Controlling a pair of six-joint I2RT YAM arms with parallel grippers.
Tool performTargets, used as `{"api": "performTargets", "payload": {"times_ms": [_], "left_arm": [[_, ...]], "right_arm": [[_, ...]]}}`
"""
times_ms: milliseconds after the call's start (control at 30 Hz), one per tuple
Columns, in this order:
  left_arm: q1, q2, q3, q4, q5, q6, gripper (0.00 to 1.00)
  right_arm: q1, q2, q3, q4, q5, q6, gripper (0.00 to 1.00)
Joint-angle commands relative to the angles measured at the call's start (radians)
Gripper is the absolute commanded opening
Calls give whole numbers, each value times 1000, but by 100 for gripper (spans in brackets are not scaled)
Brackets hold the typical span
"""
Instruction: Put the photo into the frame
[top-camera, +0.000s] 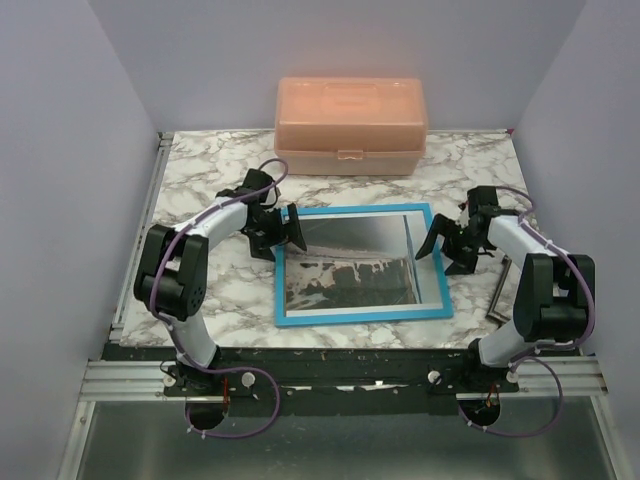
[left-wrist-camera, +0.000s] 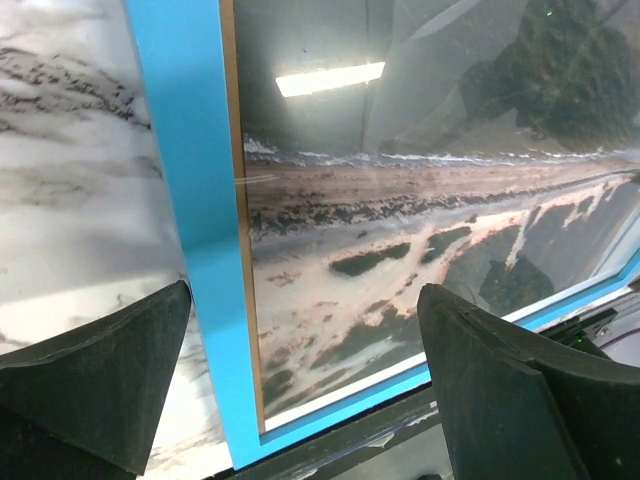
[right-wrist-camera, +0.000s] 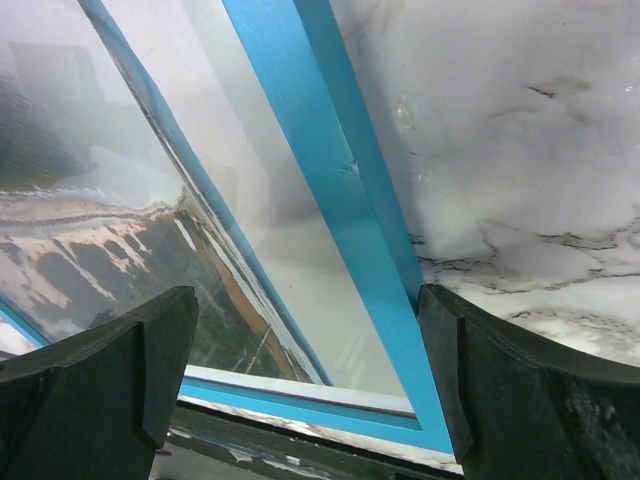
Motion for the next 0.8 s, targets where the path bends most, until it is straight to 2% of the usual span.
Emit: {"api": "performTargets", "payload": {"times_ms": [0,233,333,433,500,600,700,767], "left_arm": [[32,-123,-7,-10,-64,-31,99],[115,-316,-20,40,-64,5,99],[152,-431,-45,76,-91,10,98],[180,-563,-109,153,-140,7,99],[187,-657,-175,238,-183,12,99],[189,-820,-328,415,-272,40,98],[188,-979,-529,663,-376,93,98],[189,-1070,-690,861,-430,140,98]], "right_arm": [[15,-60,44,-13,47,35,100],[14,-170,70,68,138,44,100],[14,-275,26,205,143,27,100],[14,-414,-98,423,160,21,100],[15,-496,-194,549,196,6,100],[14,-520,-256,598,259,-13,100],[14,-548,-366,738,324,-2,100],[14,-587,-477,898,362,-11,100]]}}
